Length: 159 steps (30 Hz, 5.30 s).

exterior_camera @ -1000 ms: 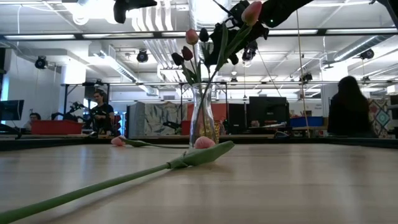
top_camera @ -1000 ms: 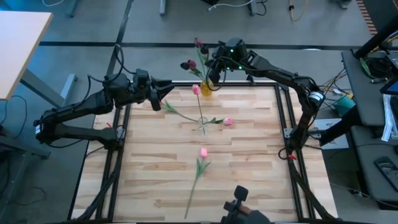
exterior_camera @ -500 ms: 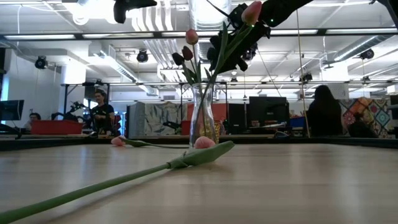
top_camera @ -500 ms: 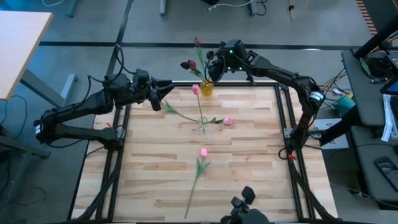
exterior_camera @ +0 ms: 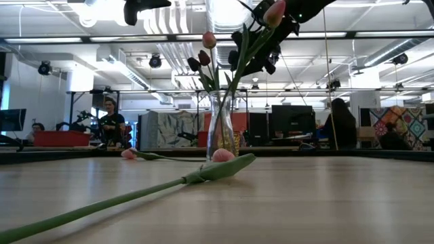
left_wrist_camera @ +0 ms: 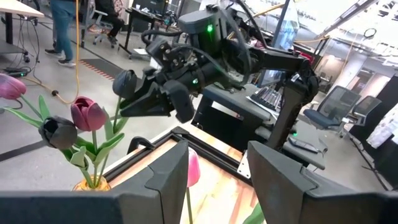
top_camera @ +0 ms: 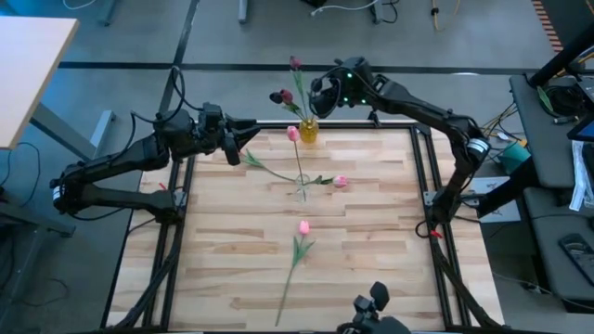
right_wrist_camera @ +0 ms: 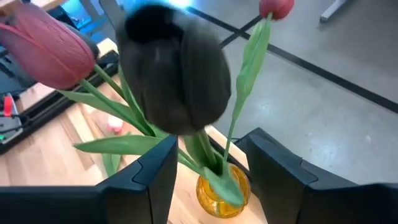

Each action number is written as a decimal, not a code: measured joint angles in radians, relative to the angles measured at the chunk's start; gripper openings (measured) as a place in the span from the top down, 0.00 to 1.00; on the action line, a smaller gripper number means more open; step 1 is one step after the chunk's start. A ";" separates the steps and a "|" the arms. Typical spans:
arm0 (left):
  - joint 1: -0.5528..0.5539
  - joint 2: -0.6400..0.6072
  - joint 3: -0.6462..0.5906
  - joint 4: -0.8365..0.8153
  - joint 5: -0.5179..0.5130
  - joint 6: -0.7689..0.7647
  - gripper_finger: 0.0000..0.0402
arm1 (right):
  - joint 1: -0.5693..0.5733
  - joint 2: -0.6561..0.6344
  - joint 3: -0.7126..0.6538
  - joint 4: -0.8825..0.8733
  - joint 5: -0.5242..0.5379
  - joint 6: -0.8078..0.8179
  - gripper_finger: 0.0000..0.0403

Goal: Sort flowers into vase by color
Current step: Put the black flower into the yellow vase, then put the pink flower into the transparent vase

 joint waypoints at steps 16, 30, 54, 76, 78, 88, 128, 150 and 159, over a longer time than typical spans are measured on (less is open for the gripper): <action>0.000 0.001 0.000 0.000 0.000 0.006 0.62 | 0.000 -0.112 0.001 -0.100 -0.013 -0.068 0.55; 0.000 0.001 0.000 -0.020 0.009 0.000 0.66 | 0.000 -0.169 0.001 -0.187 -0.241 -0.184 0.80; -0.007 0.131 -0.021 -0.218 -0.024 -0.332 0.91 | -0.013 -0.174 0.001 -0.120 -0.343 -0.211 0.97; 0.015 0.122 -0.459 -0.139 -0.183 -1.015 0.69 | -0.013 -0.183 0.001 -0.123 -0.343 -0.244 0.97; 0.036 0.140 -0.434 -0.126 -0.174 -0.854 0.64 | -0.013 -0.183 0.001 -0.123 -0.343 -0.248 0.97; 0.230 0.346 -0.222 -0.291 0.123 -0.148 0.65 | -0.013 -0.183 0.001 -0.125 -0.343 -0.247 0.97; 0.270 0.803 0.063 -0.720 0.125 0.570 0.98 | -0.013 -0.182 0.001 -0.158 -0.344 -0.245 0.97; 0.351 0.617 0.031 -0.700 0.194 -0.432 0.72 | -0.012 -0.183 0.001 -0.157 -0.344 -0.247 0.97; 0.369 0.618 -0.022 -0.527 0.188 -0.751 0.59 | -0.012 -0.183 0.001 -0.157 -0.344 -0.274 0.97</action>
